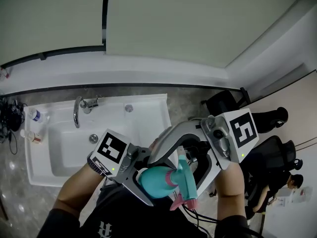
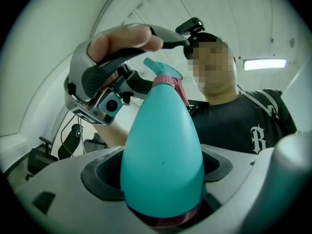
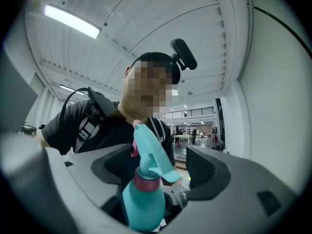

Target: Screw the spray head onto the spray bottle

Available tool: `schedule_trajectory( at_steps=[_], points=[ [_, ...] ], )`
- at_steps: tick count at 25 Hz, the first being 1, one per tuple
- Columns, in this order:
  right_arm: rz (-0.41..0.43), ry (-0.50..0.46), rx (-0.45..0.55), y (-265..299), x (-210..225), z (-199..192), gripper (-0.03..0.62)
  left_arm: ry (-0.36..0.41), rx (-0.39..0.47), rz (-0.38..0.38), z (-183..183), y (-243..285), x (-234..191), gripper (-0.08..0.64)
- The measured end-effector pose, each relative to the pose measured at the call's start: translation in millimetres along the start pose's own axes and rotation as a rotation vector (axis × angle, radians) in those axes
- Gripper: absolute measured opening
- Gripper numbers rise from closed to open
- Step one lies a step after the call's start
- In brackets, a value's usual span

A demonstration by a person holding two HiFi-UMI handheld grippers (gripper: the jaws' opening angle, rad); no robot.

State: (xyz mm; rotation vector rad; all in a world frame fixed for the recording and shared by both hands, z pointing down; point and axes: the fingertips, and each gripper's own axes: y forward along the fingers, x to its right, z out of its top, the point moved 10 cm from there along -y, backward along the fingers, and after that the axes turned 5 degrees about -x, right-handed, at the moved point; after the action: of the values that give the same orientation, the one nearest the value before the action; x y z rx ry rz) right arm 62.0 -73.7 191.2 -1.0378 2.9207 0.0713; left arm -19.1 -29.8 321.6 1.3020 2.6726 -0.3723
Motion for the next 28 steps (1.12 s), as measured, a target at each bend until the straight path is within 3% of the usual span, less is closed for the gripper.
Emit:
schedule_trajectory(
  at_steps=[2, 5, 6, 13, 22, 25, 28],
  points=[
    [-0.024, 0.008, -0.003, 3, -2, -2, 0.340, -0.006, 0.009, 0.028, -1, -4, -2, 0.428],
    [-0.121, 0.024, -0.018, 0, -4, -3, 0.144, -0.012, 0.021, 0.093, -1, -15, -3, 0.428],
    [-0.157, 0.030, -0.029, -2, -4, -4, 0.118, -0.013, 0.020, 0.116, -1, -18, -4, 0.428],
    [-0.402, 0.078, -0.078, -10, 0, -8, 0.104, 0.010, 0.016, 0.316, -3, -31, -7, 0.428],
    [-0.868, 0.171, -0.123, -21, 2, -21, 0.104, 0.063, -0.128, 0.789, -2, -51, -11, 0.428],
    [-0.949, 0.198, -0.094, -24, -2, -27, 0.104, 0.061, -0.177, 0.858, -1, -50, -13, 0.428],
    [-0.976, 0.233, -0.080, -30, -9, -36, 0.104, 0.057, -0.227, 0.893, -4, -48, -16, 0.428]
  ],
)
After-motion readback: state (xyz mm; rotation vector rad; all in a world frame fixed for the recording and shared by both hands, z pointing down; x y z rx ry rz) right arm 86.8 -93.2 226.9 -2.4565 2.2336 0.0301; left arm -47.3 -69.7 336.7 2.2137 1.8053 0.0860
